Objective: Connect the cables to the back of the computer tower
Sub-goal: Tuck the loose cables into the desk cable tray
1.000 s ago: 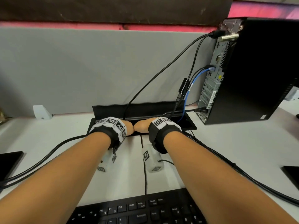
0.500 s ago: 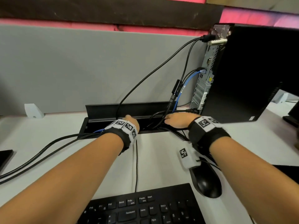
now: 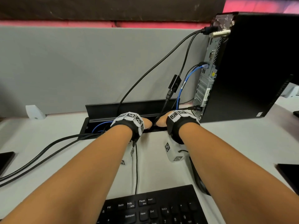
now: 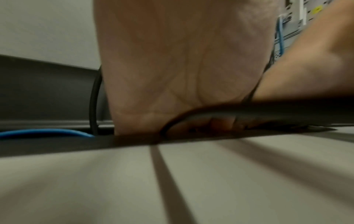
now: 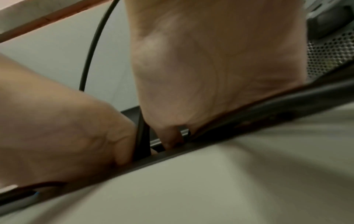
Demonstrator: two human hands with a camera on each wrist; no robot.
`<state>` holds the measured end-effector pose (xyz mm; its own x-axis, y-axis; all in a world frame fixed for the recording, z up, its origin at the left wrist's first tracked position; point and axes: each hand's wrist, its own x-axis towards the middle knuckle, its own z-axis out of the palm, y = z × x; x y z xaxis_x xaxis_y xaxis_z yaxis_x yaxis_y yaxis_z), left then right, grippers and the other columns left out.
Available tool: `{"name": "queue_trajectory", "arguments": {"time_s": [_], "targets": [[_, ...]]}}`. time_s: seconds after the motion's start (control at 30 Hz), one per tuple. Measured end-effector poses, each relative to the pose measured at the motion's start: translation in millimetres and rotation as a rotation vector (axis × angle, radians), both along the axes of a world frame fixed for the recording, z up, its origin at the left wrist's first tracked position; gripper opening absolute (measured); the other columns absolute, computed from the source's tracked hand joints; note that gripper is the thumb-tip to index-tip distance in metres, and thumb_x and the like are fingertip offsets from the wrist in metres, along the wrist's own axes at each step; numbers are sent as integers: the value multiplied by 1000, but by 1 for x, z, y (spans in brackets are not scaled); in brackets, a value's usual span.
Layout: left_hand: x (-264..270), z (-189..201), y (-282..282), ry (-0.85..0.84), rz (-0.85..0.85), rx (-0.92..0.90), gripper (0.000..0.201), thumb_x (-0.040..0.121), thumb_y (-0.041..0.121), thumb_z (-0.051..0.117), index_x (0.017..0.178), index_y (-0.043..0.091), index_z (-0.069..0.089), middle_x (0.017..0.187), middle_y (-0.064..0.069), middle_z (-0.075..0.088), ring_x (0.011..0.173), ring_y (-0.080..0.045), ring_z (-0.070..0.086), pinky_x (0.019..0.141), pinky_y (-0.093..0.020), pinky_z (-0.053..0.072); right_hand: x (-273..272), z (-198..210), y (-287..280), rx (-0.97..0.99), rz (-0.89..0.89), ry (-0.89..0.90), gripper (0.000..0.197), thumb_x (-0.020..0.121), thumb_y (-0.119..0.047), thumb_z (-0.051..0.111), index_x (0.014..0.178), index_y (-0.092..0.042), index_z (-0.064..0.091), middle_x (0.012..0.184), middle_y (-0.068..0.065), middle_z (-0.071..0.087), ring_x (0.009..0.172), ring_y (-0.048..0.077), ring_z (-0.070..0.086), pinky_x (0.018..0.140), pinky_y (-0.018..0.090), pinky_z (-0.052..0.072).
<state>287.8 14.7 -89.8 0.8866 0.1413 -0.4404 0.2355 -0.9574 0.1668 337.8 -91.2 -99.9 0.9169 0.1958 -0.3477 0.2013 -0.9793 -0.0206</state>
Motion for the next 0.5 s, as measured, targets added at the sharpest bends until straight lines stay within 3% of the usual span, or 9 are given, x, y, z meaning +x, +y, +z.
{"name": "queue_trajectory", "arguments": {"time_s": [0.07, 0.2, 0.23, 0.3, 0.37, 0.43, 0.5], "targets": [[9, -2, 5, 17, -25, 34, 44, 98, 24, 37, 133, 2, 50, 141, -19, 47, 132, -33, 43, 108, -38, 35, -1, -2, 1, 44, 15, 31, 58, 94, -50, 38, 144, -19, 44, 148, 6, 45, 133, 27, 46, 110, 41, 37], [9, 0, 10, 50, -20, -11, 41, 86, 27, 51, 121, 7, 60, 116, -18, 60, 115, -32, 57, 95, -37, 44, -12, 5, -15, 191, 96, 203, 52, 102, -39, 34, 149, -16, 35, 155, 7, 33, 142, 25, 33, 117, 35, 22], [6, 1, 10, 55, -52, -7, 37, 86, 28, 49, 117, 9, 60, 114, -16, 59, 110, -30, 58, 92, -36, 44, -14, 5, -18, 177, 100, 187, 53, 102, -40, 32, 150, -17, 33, 156, 6, 31, 143, 25, 31, 118, 36, 20], [0, 2, 13, 56, -117, 8, 39, 95, 25, 42, 132, 15, 49, 128, -15, 54, 118, -28, 52, 99, -35, 38, -24, 15, -19, 55, 101, 140, 55, 102, -43, 28, 150, -18, 31, 157, 6, 30, 144, 26, 29, 119, 38, 20], [-9, 6, 25, -25, -106, -37, 47, 95, 21, 47, 141, 22, 40, 136, -9, 52, 123, -26, 51, 105, -33, 38, -37, 37, -15, -48, 123, 139, 53, 102, -42, 33, 147, -14, 37, 152, 7, 38, 140, 26, 36, 114, 34, 27], [-12, 8, 47, -170, -26, -41, 39, 91, 16, 51, 130, 18, 52, 130, -9, 57, 118, -25, 55, 102, -32, 43, -51, 65, -8, -81, 170, 149, 48, 101, -38, 40, 138, -10, 49, 142, 9, 50, 131, 27, 47, 106, 33, 35], [-18, 11, 66, -220, 39, 96, 32, 92, 13, 47, 121, 8, 60, 125, -13, 61, 117, -30, 57, 100, -36, 46, -59, 81, -2, -49, 193, 202, 39, 99, -36, 45, 110, -8, 69, 121, 8, 67, 115, 28, 61, 99, 35, 44]]}}
